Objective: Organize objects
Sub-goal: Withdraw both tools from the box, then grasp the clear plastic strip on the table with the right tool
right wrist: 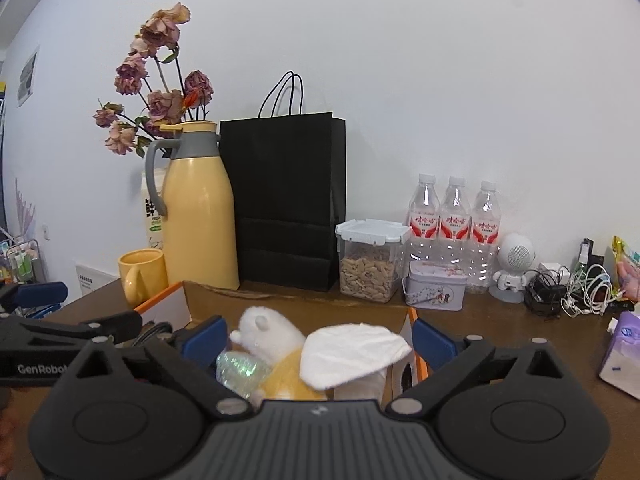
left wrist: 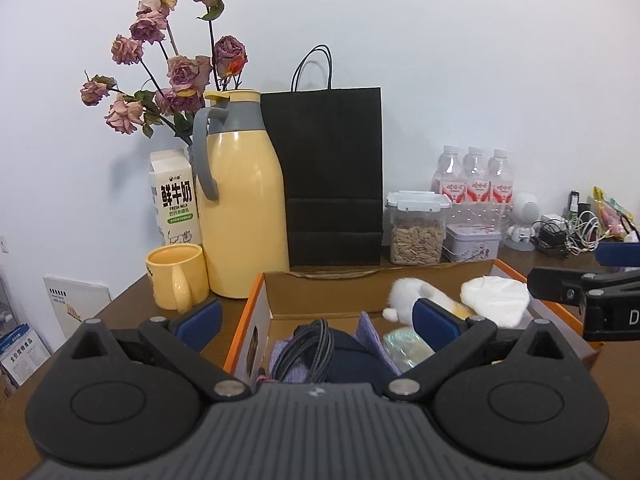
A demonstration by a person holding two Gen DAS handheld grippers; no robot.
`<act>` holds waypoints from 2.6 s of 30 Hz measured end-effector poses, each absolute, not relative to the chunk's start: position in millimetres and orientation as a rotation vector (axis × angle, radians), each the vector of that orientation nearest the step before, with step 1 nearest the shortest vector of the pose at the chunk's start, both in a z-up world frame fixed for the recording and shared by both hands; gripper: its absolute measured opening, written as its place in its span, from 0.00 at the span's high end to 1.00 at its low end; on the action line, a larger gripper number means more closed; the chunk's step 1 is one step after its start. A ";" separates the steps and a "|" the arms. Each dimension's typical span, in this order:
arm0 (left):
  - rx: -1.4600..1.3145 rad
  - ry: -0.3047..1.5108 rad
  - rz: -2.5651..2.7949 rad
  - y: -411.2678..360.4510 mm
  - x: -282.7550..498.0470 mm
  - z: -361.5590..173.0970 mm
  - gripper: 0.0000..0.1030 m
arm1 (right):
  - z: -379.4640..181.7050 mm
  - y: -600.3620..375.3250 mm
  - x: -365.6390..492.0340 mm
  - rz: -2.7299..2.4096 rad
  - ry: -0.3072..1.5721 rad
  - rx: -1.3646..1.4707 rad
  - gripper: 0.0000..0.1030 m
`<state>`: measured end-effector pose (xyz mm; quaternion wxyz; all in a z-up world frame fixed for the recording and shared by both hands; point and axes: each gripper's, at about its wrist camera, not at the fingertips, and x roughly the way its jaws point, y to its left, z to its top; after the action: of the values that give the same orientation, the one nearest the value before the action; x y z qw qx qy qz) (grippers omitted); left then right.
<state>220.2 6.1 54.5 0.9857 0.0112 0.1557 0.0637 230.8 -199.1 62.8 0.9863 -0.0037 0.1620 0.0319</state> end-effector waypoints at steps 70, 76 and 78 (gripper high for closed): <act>-0.011 0.582 0.090 37.9 115.2 -3.9 0.00 | -18.3 -181.5 105.8 0.073 0.529 -0.019 0.96; 0.013 0.579 0.033 17.9 117.4 -4.0 0.00 | -18.5 -185.2 109.1 0.068 0.521 -0.011 0.96; 0.021 0.581 0.029 13.4 120.5 -4.5 0.00 | -18.8 -184.8 108.7 0.072 0.518 -0.012 0.96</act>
<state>120.5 13.4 -4.5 0.9579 0.0106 0.2866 0.0143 108.7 -184.8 -18.8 0.9659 -0.0060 0.2562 0.0357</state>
